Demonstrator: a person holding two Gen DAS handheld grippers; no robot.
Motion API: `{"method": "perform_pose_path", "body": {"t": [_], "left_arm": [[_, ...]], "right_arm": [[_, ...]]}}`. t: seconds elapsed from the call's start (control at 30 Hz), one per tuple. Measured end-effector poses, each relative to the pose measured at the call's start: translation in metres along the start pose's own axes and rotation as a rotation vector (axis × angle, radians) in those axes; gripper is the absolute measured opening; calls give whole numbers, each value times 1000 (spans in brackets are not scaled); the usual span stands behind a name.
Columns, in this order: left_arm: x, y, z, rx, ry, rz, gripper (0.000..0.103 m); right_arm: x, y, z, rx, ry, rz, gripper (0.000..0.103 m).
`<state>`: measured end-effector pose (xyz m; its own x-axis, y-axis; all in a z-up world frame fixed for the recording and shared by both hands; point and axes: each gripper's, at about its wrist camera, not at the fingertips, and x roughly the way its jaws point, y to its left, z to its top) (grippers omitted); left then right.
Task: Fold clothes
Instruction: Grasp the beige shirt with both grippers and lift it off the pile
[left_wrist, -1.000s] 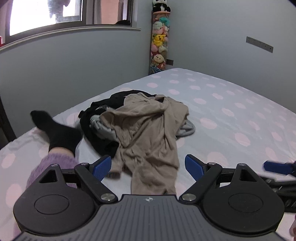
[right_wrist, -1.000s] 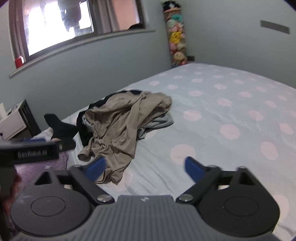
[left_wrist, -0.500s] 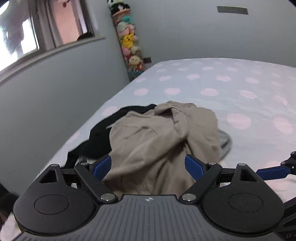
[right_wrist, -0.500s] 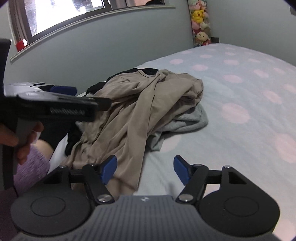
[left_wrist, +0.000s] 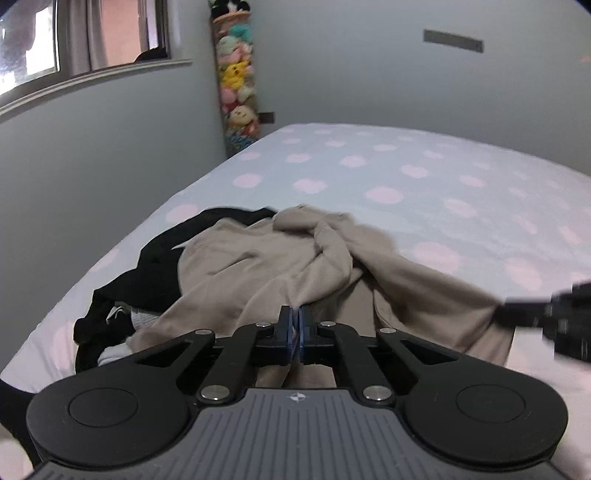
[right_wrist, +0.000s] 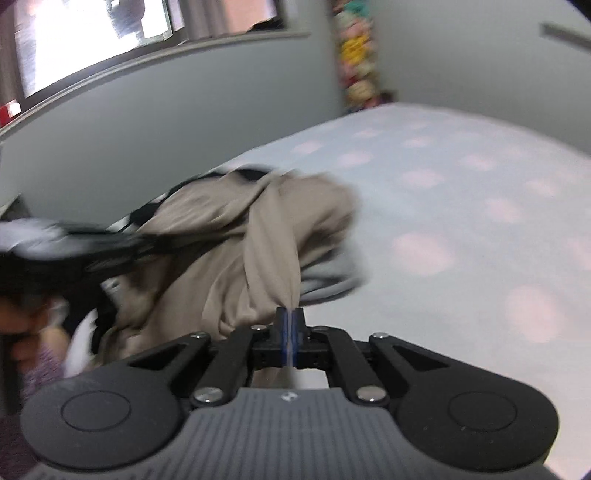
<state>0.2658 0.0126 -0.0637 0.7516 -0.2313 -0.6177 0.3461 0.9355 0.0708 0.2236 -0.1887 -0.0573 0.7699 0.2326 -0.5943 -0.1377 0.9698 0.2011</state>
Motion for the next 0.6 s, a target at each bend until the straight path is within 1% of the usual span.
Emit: {"method": "perform_pose_path", "body": {"t": [0.07,0.2,0.33,0.47,0.6], "left_arm": [[-21,-12,4,-8,-13,-17,1],[-69,-41,5,11,-45,-38,1],[-128,-70,0,7,-67,-113,1],[-184,-109,-14,31,-66,-213,1],[-228,-150,-34,65,-28,-323,1]], "right_arm": [[-31,-14,1,19,-40,-59,2],[-93,-43,2,57,-120,-176,2],[-158,-73,0,99,-201,-290,2],[-236,-112,-25,205,-270,-386,2],[-306,-147,-54,294,-317,-501,2]]}}
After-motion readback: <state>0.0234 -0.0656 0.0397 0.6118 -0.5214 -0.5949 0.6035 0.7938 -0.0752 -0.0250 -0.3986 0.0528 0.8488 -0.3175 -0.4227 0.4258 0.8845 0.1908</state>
